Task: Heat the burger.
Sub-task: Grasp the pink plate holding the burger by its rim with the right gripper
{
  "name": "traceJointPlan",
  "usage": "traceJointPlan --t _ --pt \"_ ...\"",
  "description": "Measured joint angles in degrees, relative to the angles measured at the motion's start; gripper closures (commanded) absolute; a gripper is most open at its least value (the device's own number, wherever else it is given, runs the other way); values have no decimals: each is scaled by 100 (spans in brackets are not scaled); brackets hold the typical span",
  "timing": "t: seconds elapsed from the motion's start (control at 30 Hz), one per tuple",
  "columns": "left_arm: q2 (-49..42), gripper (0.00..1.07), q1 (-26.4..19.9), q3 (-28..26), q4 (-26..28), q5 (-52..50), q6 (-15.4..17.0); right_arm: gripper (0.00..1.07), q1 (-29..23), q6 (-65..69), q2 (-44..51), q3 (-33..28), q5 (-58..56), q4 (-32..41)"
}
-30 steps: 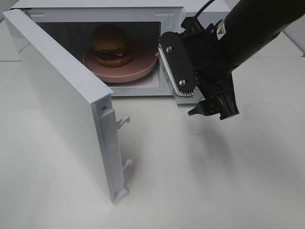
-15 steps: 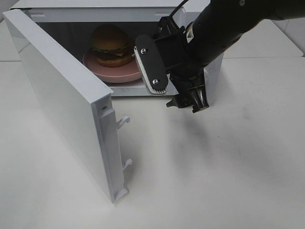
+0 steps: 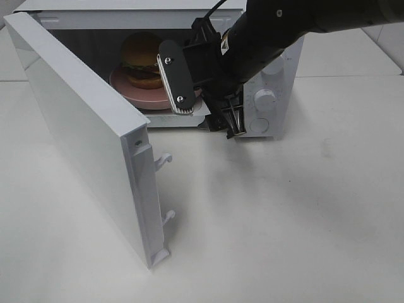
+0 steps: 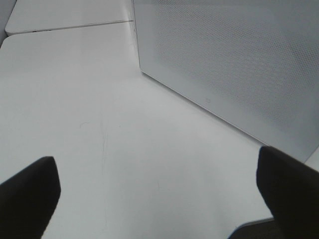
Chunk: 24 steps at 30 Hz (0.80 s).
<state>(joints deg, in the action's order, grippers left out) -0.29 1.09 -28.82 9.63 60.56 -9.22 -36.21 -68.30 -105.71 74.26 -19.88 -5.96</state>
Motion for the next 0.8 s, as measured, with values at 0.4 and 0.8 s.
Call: traceJointPlan --t 0.4,0.8 --pt "0 6 0 0 0 0 0 25 0 195 -756 688 92 0" --pt "0 6 0 0 0 0 0 27 0 493 -1599 1650 6 -11"
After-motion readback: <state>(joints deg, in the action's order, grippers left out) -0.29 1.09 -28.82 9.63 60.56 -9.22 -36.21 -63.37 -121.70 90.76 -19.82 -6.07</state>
